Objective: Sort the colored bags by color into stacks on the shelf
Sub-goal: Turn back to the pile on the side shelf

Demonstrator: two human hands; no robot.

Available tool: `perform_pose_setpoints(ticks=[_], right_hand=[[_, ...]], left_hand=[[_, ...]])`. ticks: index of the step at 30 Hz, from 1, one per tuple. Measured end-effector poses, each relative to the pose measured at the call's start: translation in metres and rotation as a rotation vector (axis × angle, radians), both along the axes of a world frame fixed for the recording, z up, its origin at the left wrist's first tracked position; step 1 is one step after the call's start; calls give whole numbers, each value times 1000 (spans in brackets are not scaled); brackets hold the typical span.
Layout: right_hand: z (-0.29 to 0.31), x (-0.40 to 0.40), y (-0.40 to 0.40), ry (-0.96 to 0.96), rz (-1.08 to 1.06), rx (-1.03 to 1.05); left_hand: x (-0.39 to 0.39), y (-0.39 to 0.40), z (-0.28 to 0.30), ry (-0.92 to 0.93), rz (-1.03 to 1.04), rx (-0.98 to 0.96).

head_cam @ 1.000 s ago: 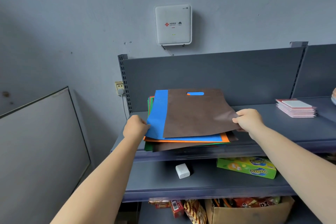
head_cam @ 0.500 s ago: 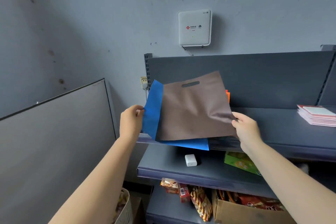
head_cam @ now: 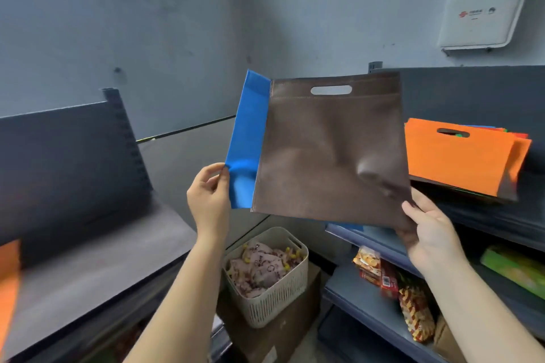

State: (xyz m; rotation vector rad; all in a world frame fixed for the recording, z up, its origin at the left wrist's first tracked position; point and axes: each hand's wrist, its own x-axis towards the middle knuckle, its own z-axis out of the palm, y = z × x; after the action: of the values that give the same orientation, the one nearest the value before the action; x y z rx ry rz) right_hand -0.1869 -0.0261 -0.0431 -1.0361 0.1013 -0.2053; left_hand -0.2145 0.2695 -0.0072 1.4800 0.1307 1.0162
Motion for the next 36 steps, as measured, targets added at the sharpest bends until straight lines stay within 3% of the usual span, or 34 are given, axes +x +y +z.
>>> perform_pose_setpoints(ticks=[9,17,23,30,36], right_hand=[[-2,-43,163,-18,394,49],[11,-76,297,-42,596,26],[11,-72,353,-56,449,-264],[-1,-49,361,-243,296,-1042],[-1,-43,356,-268,295,-1296]], left_hand=[[-147,128,-7,-108,347,-68],[-270,237,-18,-43,641,-39],[-319,279,-49,147,719,-44],[-344,280,-68,330,762,6],[-365,269,-69,313,830,29]])
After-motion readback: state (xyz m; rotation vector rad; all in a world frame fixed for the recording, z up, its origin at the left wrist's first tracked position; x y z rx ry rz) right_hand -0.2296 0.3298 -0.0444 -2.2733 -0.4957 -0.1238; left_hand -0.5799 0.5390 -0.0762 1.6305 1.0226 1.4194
